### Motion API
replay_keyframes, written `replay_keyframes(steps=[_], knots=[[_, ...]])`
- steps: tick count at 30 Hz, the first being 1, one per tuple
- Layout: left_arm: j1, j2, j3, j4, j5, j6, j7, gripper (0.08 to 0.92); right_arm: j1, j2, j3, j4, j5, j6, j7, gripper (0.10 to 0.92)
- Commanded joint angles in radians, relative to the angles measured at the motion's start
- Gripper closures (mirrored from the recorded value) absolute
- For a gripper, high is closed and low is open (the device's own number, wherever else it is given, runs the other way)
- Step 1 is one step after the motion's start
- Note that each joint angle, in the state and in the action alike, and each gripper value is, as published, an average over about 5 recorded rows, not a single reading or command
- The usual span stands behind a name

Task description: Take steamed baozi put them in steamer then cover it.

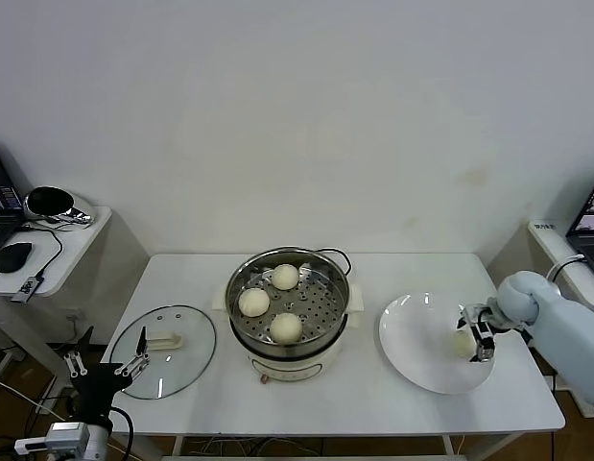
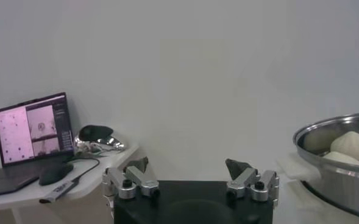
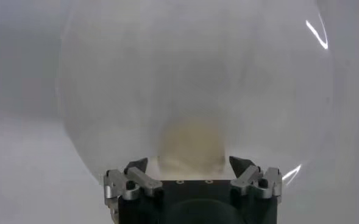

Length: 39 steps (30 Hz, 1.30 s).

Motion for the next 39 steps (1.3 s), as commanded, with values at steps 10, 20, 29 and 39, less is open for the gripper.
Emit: replay_keyframes(steps=[10, 20, 29, 39], knots=[[-0.005, 0.006, -0.002, 0.011, -0.002, 0.002, -0.001, 0.177, 0.115, -0.065, -0.094, 0.085, 0.097, -0.047, -0.026, 0.427], [-0.024, 0.006, 0.032, 0.039, 0.003, 0.006, -0.001, 0.177, 0.599, -0.196, -0.491, 0.323, 0.435, -0.223, -0.024, 0.423], [-0.047, 0.006, 0.063, 0.063, 0.011, 0.007, -0.002, 0.177, 1.064, -0.012, -0.867, 0.457, 0.754, -0.401, 0.064, 0.414], [-0.052, 0.009, 0.062, 0.079, 0.009, 0.002, -0.001, 0.177, 1.056, 0.329, -0.921, 0.378, 1.012, -0.629, 0.244, 0.414]])
